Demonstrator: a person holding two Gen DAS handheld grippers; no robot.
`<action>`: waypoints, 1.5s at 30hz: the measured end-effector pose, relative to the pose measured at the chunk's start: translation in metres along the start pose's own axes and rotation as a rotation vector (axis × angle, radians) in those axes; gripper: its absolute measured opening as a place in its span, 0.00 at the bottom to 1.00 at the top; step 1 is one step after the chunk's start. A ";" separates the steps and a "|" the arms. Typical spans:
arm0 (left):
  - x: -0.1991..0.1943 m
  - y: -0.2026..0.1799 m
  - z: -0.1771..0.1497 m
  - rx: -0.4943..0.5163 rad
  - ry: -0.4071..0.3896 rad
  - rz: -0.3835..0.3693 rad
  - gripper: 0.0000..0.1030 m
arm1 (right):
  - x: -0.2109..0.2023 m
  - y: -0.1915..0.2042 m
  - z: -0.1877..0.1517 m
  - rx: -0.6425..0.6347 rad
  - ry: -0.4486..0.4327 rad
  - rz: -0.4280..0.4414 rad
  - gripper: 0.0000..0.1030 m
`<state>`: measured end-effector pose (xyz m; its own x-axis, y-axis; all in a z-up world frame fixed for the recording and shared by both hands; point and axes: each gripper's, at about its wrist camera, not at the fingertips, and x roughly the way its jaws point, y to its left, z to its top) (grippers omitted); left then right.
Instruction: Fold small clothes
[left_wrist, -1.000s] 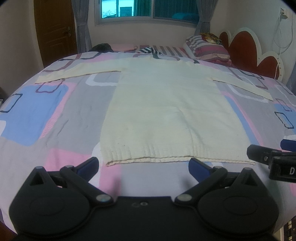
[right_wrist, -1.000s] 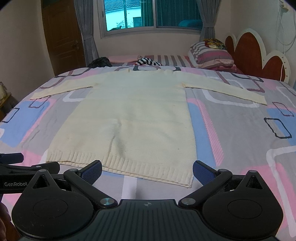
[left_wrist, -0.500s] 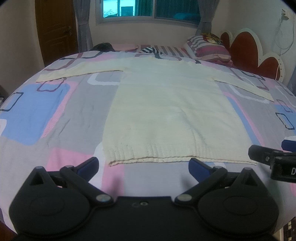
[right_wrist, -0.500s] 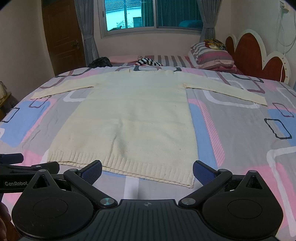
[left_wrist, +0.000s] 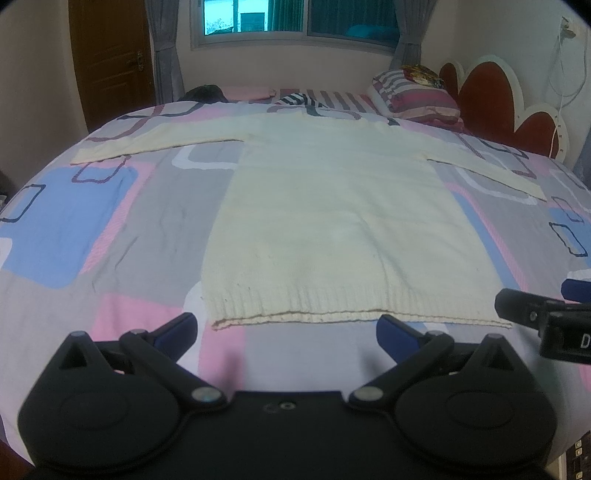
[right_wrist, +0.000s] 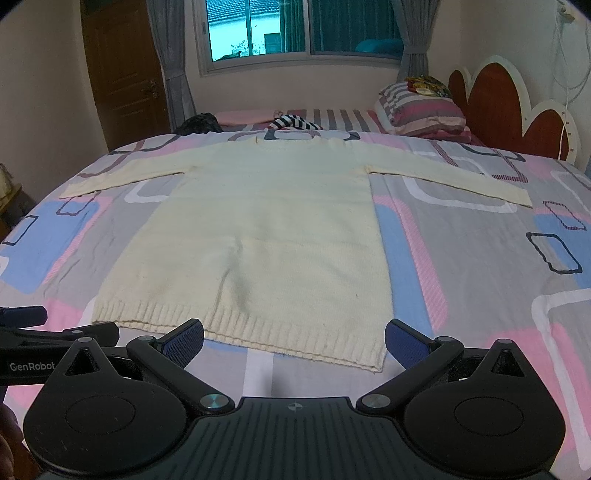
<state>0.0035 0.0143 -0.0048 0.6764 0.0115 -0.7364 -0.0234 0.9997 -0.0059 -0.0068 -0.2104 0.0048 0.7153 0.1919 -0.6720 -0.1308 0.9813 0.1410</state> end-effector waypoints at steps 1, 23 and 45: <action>0.000 0.000 0.000 0.001 0.000 0.000 1.00 | 0.001 0.000 0.001 0.001 0.001 0.000 1.00; 0.005 -0.003 0.000 0.014 -0.001 -0.025 1.00 | 0.011 -0.004 -0.002 0.023 0.032 0.022 1.00; 0.071 -0.019 0.092 0.094 -0.188 -0.074 1.00 | 0.072 -0.101 0.063 0.134 -0.061 -0.169 1.00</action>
<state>0.1203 -0.0017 0.0052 0.7993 -0.0672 -0.5971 0.0943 0.9954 0.0141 0.1012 -0.2969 -0.0115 0.7603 0.0193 -0.6493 0.0840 0.9883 0.1277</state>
